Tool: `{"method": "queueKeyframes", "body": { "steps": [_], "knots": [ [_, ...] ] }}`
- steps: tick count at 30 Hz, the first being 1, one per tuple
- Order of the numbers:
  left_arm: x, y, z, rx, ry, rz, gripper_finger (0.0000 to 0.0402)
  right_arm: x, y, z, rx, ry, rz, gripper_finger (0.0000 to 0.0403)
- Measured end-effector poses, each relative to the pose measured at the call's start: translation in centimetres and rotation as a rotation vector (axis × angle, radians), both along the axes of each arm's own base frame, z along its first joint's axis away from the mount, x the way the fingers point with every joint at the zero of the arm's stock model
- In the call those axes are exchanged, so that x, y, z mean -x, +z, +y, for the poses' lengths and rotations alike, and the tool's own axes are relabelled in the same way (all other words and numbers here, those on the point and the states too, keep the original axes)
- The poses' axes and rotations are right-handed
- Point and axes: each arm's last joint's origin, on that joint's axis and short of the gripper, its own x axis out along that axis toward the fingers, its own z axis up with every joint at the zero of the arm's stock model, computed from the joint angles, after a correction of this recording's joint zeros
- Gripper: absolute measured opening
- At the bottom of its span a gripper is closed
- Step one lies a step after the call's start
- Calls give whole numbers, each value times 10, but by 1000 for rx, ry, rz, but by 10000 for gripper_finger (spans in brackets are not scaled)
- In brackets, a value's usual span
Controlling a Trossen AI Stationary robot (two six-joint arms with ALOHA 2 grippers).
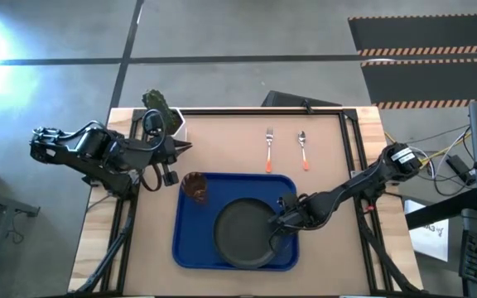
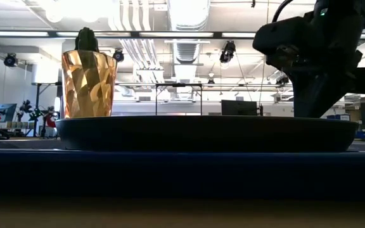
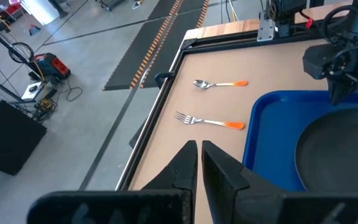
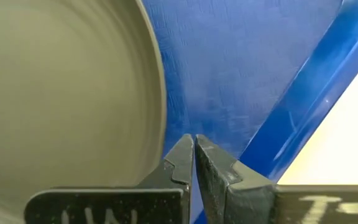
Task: Pick and place plate/cup/fork/spoon on tray
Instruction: Adjust the black plate, then put the orange fork on the blue serving tray to the right side of the black plate
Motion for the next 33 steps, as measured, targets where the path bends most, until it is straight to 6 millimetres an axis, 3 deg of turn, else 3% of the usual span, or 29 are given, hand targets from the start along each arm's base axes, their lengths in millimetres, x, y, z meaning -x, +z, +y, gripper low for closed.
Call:
{"method": "queueKeyframes", "body": {
  "steps": [11, 21, 26, 33],
  "knots": [
    [4, 0, 1, -2, 0, 9, 6, -30, -16, -3, -17, 48, 10, 9],
    [6, -1, 2, -4, -4, 26, 6, -61, 10, -10, 22, 94, -89, 9],
    [10, 0, 3, -4, -5, 26, 6, -53, 17, -15, 71, 128, 35, 9],
    [13, 2, 4, 1, -5, 13, 6, -33, 47, -34, 133, 127, 173, 9]
  ]
}}
